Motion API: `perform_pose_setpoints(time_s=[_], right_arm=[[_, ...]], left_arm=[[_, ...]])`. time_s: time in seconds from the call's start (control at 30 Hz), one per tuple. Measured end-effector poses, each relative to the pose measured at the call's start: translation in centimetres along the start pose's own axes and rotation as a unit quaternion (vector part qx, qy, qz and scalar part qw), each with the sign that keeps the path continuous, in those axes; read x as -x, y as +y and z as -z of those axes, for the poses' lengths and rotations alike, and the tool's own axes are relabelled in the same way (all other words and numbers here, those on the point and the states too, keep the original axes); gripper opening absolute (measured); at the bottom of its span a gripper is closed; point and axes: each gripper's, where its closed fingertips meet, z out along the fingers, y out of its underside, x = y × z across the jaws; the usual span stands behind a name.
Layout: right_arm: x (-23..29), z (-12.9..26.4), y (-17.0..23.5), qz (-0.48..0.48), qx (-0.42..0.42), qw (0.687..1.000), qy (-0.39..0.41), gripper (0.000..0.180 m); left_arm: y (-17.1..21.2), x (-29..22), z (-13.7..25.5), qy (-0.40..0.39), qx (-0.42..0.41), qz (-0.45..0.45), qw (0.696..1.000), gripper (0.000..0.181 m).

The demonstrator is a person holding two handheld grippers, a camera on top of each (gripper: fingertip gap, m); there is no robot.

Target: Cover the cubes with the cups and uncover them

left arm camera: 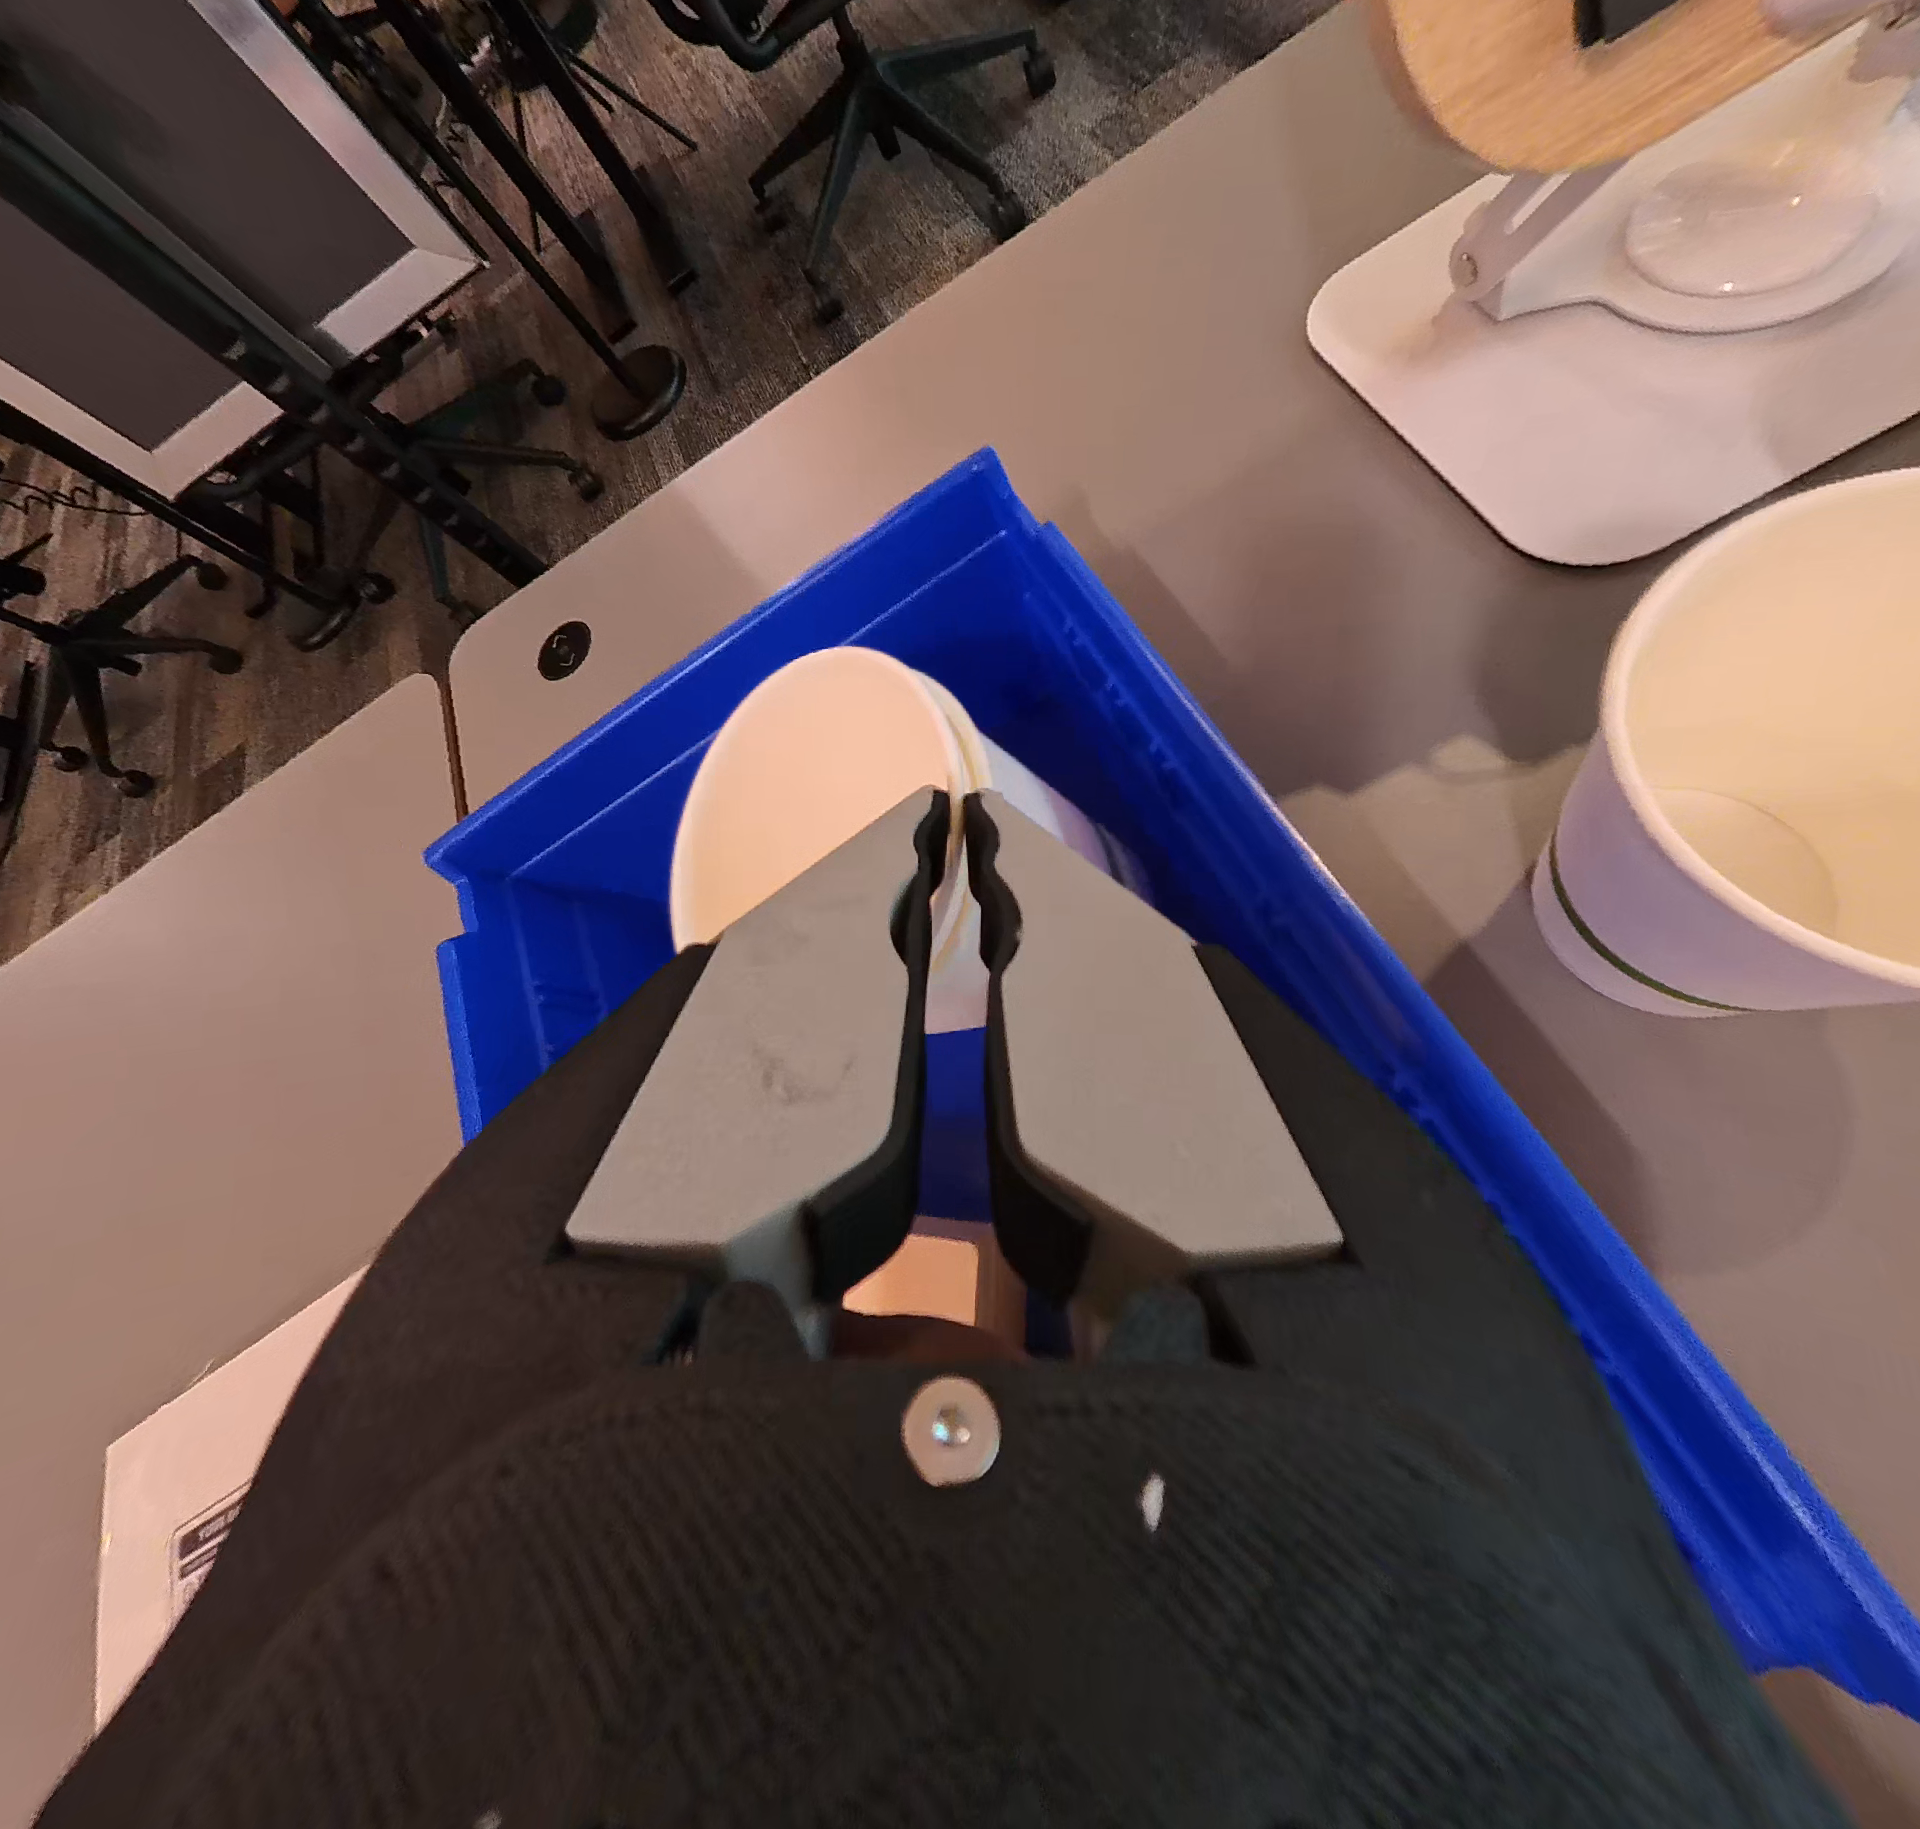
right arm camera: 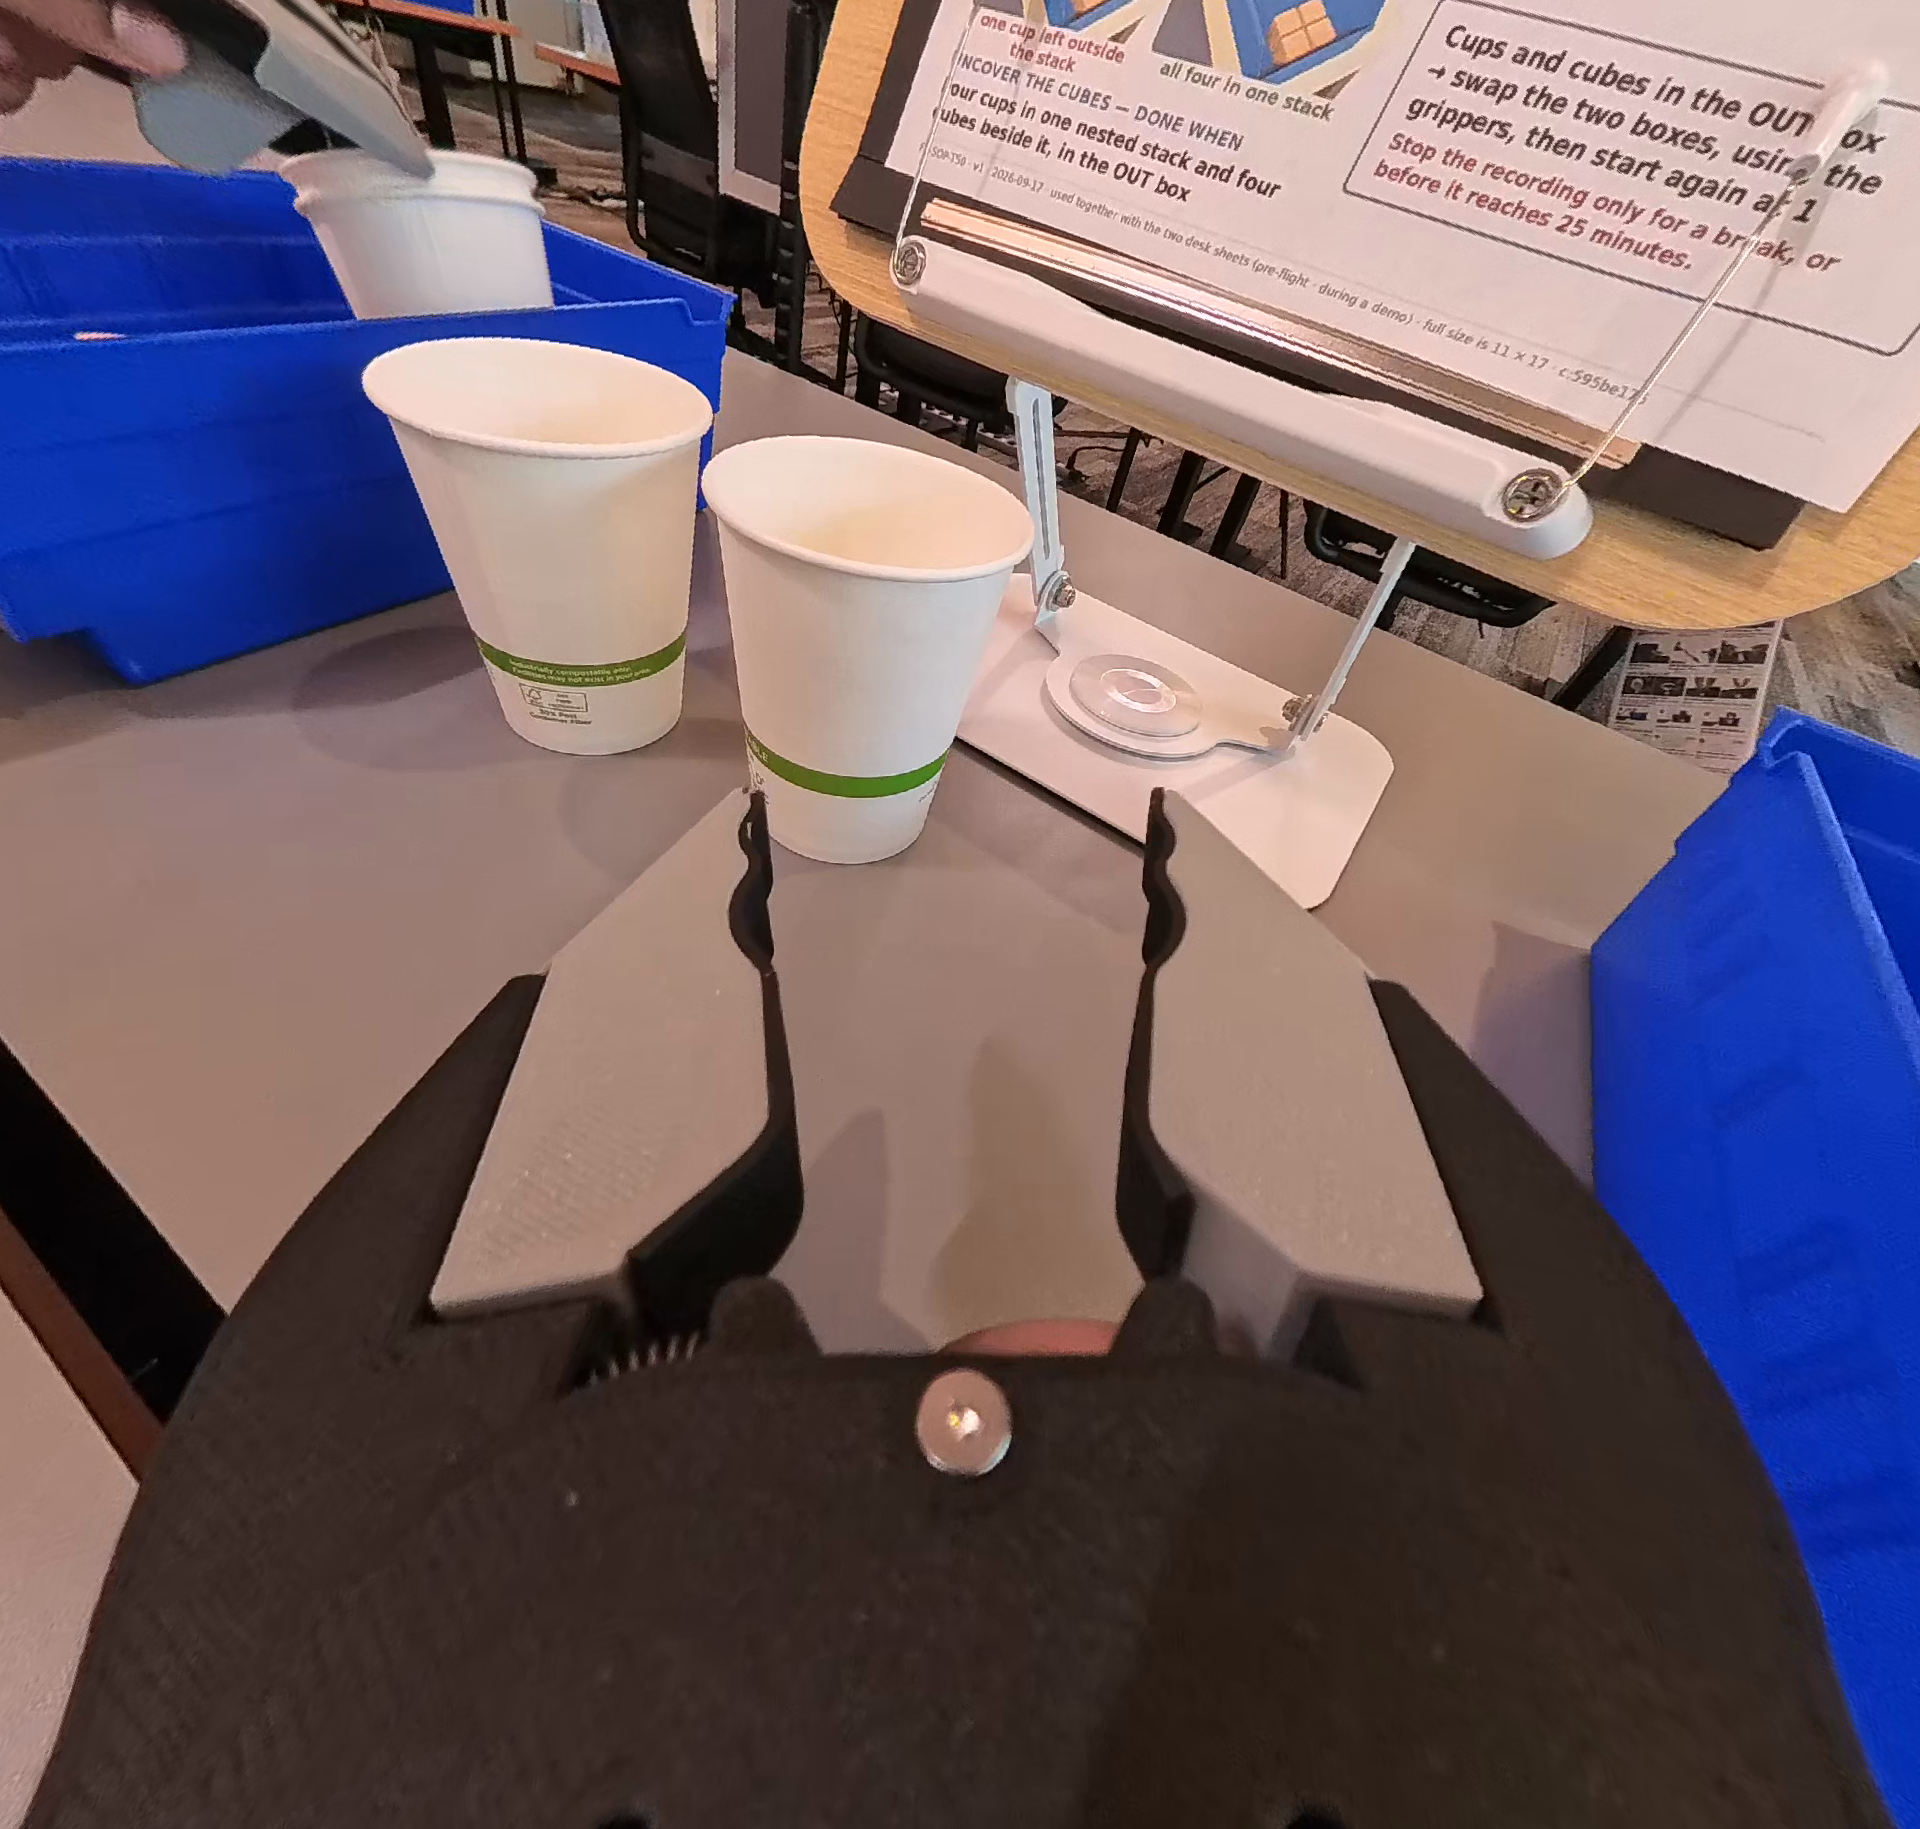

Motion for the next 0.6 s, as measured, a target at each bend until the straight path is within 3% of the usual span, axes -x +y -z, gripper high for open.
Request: perform_pose_setpoints(time_s=[0.6], right_arm=[[-0.1, 0.0, -0.1, 0.000, -0.001, 1.000, 0.001, 0.070]], left_arm=[[-2.3, 0.4, 1.5, -0.039, -0.040, -0.022, 0.998, 0.002]])
